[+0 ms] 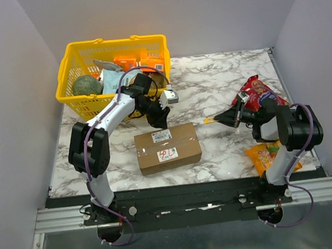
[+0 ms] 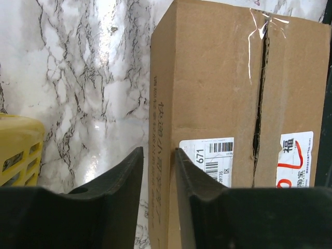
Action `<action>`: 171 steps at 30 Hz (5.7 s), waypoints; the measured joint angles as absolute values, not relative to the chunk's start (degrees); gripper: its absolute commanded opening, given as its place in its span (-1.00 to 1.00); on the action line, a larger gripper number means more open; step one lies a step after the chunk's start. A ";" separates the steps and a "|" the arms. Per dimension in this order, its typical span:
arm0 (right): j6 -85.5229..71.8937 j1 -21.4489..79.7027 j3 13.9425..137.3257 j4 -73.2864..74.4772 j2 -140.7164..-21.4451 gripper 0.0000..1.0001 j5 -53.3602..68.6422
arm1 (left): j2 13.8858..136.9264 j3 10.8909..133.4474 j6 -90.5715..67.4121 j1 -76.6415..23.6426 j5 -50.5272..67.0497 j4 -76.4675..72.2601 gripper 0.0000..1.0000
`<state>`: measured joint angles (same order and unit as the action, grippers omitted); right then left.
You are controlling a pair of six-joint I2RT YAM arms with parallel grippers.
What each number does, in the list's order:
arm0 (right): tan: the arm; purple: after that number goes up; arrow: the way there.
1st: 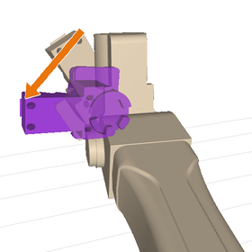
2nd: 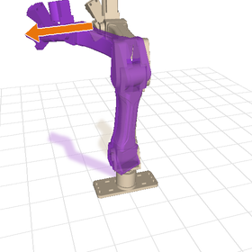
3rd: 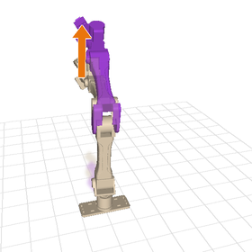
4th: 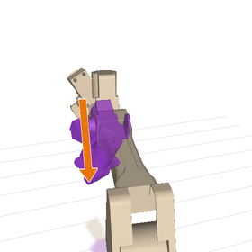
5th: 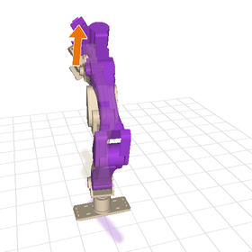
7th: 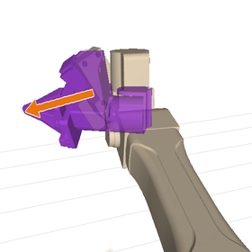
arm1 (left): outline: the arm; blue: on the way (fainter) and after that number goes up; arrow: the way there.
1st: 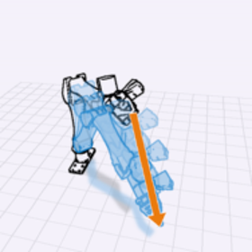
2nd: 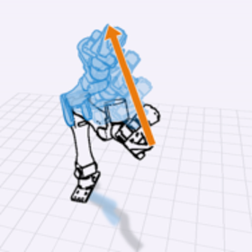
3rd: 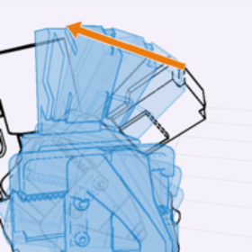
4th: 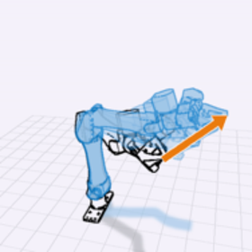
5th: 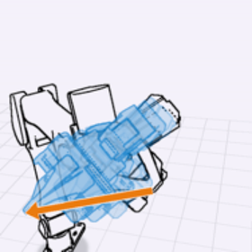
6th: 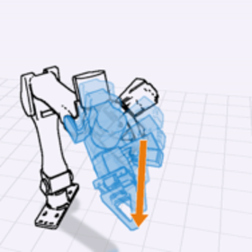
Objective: Unpack the express box
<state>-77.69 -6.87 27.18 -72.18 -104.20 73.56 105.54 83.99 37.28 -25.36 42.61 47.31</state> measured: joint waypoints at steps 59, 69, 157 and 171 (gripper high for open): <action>-62.52 -1.43 29.21 -56.01 -100.88 -0.99 70.04 | 99.02 74.24 34.44 -26.28 40.62 43.18 0.02; -58.37 -1.19 31.46 -44.53 -99.92 -0.99 70.94 | 99.29 74.24 32.91 -26.28 40.29 42.74 0.01; -42.72 -1.21 35.83 -13.69 -92.92 -0.99 69.73 | 99.85 73.91 29.19 -26.39 38.52 41.67 -0.01; -36.32 -1.56 35.83 -6.20 -91.20 -0.99 72.66 | 100.03 73.93 28.77 -26.39 37.89 41.36 -0.01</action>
